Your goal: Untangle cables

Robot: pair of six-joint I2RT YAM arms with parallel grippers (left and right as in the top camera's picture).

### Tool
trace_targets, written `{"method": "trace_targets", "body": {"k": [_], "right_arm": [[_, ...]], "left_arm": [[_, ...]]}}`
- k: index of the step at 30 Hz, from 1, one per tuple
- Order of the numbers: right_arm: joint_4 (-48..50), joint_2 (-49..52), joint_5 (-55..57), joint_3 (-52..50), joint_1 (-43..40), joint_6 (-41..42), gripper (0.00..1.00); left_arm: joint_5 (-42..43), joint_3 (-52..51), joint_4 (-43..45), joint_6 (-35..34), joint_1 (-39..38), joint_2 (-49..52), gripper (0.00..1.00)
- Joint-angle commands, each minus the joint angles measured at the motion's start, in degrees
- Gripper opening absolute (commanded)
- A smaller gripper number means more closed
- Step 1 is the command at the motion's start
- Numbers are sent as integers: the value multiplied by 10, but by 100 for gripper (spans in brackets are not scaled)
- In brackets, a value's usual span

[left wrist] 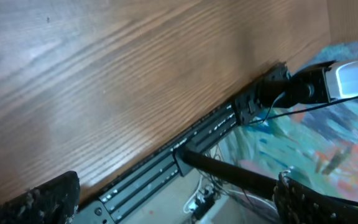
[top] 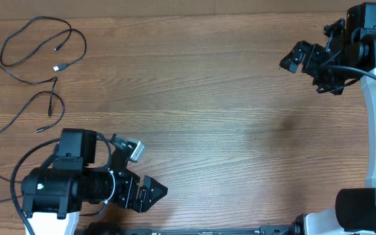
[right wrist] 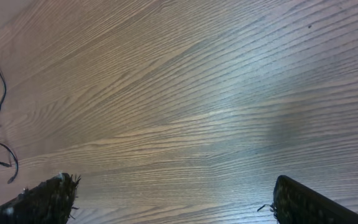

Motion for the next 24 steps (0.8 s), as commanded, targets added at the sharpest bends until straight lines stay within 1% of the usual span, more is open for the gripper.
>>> {"method": "trace_targets", "body": {"k": [1,4,9,11,14,15,17,18,22,24], "right_arm": [[2,-6,4,-1,2,-1,100],[2,-6,4,-1,2,-1,100],[2,-6,4,-1,2,-1,100],[2,-6,4,-1,2,-1,100],[2,-6,4,-1,2,-1,100],[2,-6,4,-1,2,-1,100],[2,-6,4,-1,2,-1,100],[2,-6,4,-1,2,-1,100],[2,-6,4,-1,2,-1,100],[2,-6,4,-1,2,-1,100]], "left_arm": [[-22,-5,2,-12,-4,-3,100],[-53,-5,1,-13,-3,-3,100],[-49,-5,1,-39,-3,-3,100],[-49,-5,2,-38,-4,-3,100],[-65,-5,40,-38,-10,-3,100],[-64,-7,68,-37,-13,-3,99],[-64,-20,163,-29,-22,-14,99],[-64,-28,196,-28,-26,-19,100],[-62,-89,351,-17,-50,-57,100],[-58,-129,408,-24,-57,-88,100]]}}
